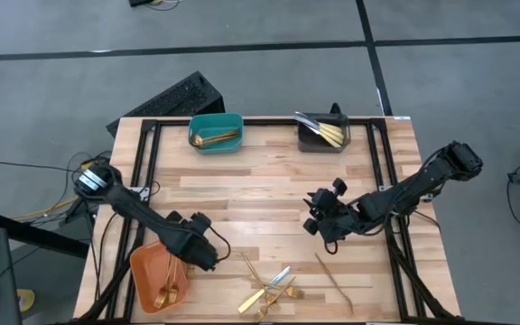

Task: Sort silverware by color (type)
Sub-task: Put the gold fork into the orange bin

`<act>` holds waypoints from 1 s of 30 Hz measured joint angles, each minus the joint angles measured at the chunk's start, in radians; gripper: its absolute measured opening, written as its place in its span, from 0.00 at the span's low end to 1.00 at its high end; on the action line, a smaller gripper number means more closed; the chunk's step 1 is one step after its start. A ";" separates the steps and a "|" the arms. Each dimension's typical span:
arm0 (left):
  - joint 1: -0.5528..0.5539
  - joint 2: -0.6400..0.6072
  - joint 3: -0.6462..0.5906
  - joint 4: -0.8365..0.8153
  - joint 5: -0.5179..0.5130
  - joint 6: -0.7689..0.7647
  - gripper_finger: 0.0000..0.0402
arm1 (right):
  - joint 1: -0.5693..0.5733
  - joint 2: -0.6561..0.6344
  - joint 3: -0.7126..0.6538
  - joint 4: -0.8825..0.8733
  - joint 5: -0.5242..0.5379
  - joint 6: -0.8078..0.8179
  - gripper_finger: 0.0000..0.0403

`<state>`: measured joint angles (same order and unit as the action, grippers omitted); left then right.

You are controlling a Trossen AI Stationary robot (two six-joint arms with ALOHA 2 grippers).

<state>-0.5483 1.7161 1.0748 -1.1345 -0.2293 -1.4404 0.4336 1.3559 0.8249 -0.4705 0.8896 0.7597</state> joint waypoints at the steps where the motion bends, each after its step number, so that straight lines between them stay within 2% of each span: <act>1: 0.001 0.013 0.000 0.000 0.014 0.005 0.43 | 0.000 0.006 0.000 -0.001 0.003 0.000 0.31; 14: -0.103 0.036 -0.013 0.048 0.102 -0.138 0.43 | 0.002 0.116 -0.001 -0.003 0.000 0.003 0.31; 18: -0.120 0.036 -0.050 0.141 0.148 -0.131 0.43 | 0.002 0.138 0.000 0.014 0.000 0.003 0.31; 26: -0.119 0.034 -0.080 0.206 0.125 -0.087 0.43 | 0.003 0.128 0.000 0.018 -0.001 0.001 0.31; 30: -0.111 0.034 -0.081 0.228 0.110 -0.032 0.36 | 0.003 0.128 0.000 0.018 -0.001 0.001 0.31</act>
<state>-0.6592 1.7504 0.9936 -0.9067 -0.1192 -1.4728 0.4366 1.4841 0.8246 -0.4524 0.8884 0.7602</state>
